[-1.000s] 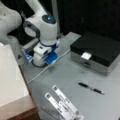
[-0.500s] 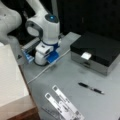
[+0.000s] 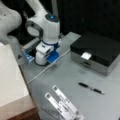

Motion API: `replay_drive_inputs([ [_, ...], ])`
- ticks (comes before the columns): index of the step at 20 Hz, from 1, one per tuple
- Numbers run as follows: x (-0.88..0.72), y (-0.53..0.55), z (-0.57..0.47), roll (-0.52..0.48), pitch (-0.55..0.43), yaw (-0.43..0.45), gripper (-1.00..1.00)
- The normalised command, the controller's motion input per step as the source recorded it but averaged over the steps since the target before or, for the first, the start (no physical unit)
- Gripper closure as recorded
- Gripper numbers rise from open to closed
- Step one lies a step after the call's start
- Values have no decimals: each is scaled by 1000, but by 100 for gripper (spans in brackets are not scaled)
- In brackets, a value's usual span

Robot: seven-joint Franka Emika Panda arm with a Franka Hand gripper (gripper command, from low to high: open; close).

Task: Turn on the lamps. Open the box. Pick up the pen. Put it in the box.

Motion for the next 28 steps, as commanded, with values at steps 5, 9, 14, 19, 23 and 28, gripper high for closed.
replay_drive_inputs([
  [5,-877,-578,-583,111,-581,255,100],
  [9,-836,-577,-613,125,-582,258,100],
  [14,-881,-432,-561,108,-544,255,100],
  [19,-851,-212,-370,78,-534,209,100],
  [23,-834,-103,-151,66,-484,178,100],
  [28,-790,-70,20,81,-405,147,100],
])
